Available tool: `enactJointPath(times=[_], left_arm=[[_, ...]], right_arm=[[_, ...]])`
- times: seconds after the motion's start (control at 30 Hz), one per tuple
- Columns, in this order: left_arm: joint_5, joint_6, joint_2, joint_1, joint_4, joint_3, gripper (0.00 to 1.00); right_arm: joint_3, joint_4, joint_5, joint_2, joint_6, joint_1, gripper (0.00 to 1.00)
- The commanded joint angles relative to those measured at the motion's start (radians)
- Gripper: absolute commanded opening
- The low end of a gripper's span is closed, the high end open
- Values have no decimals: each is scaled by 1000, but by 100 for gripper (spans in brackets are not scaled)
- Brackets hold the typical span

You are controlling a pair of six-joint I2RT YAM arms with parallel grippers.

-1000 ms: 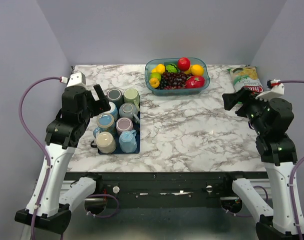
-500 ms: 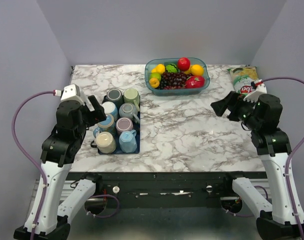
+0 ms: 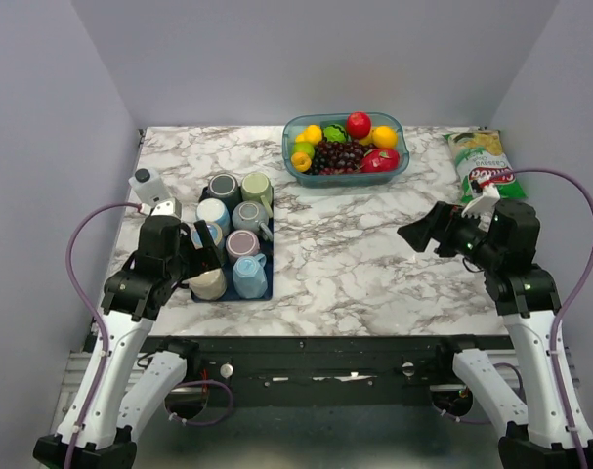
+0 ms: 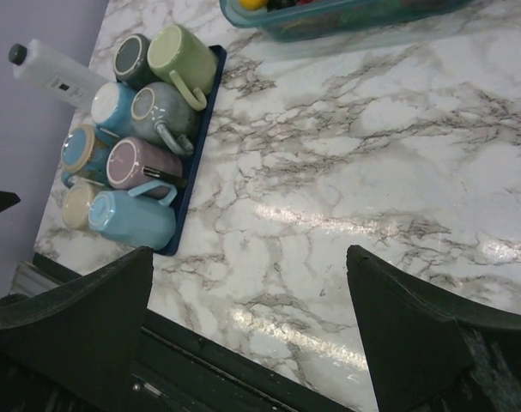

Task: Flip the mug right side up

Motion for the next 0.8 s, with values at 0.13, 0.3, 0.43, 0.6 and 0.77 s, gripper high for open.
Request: enactJointPath(times=[0.13, 0.3, 0.43, 0.6, 0.77], left_arm=[[-15, -128, 64, 3, -71, 2, 99], [-123, -234, 136, 4, -158, 82, 99], [-193, -410, 169, 9, -273, 145, 99], [-178, -576, 193, 124, -304, 148, 99], [-146, -679, 216, 219, -290, 78, 99]], right_arm=[[-99, 122, -127, 89, 11, -5, 100], [-107, 132, -129, 129, 4, -5, 100], [-73, 112, -117, 163, 23, -5, 100], [-18, 109, -124, 204, 64, -5, 99], [36, 63, -78, 218, 54, -5, 98]])
